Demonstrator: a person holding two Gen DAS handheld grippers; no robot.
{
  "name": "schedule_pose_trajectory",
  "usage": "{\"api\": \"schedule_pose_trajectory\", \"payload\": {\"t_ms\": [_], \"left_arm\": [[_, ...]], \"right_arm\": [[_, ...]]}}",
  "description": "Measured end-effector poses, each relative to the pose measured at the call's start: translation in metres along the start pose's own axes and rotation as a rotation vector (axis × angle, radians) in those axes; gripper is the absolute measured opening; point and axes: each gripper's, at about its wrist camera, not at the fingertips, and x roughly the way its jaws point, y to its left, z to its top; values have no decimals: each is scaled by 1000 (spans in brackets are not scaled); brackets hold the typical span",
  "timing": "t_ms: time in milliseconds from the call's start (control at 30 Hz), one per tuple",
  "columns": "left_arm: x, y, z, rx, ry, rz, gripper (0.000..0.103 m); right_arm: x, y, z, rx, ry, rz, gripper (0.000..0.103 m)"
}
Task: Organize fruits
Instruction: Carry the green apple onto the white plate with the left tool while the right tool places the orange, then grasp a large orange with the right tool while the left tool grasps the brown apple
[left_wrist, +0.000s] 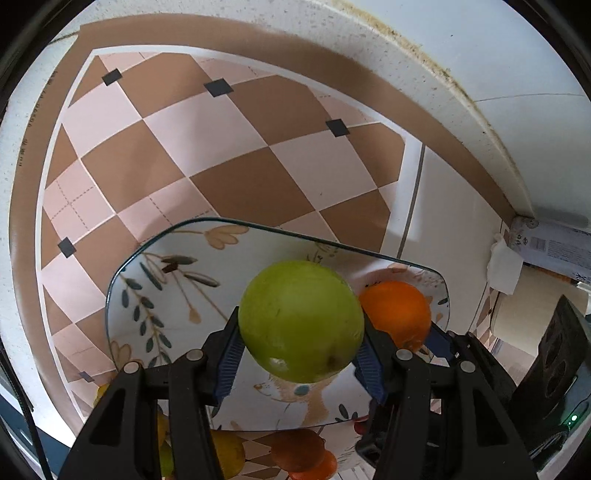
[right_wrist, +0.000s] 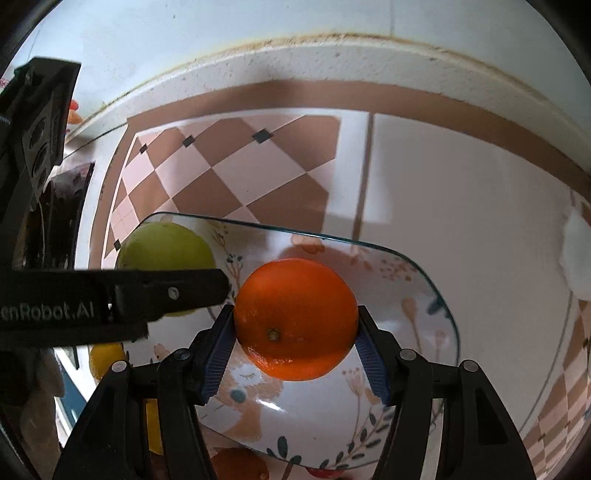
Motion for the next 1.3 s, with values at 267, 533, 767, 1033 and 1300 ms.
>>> {"api": "schedule_pose_trajectory", "payload": {"t_ms": [267,533,767,1033,1300], "left_arm": [[4,-4,5,-13,11,30,55],[-22,-4,2,56,-79,87,77],[-44,0,-28,152,-212,257,77],[-63,9,-82,207,-324,335,77],[-88,2,-145,265,-416,324,77]], "right_arm": [[1,-1,5,16,36,28,75],[-23,-9,-1,99,-8,5,90],[-53,-24,-29,199,-47,-92,90],[-84,-25,-76,270,-94,-130,90],[-141,4,-119,238,-201,-179,90]]}}
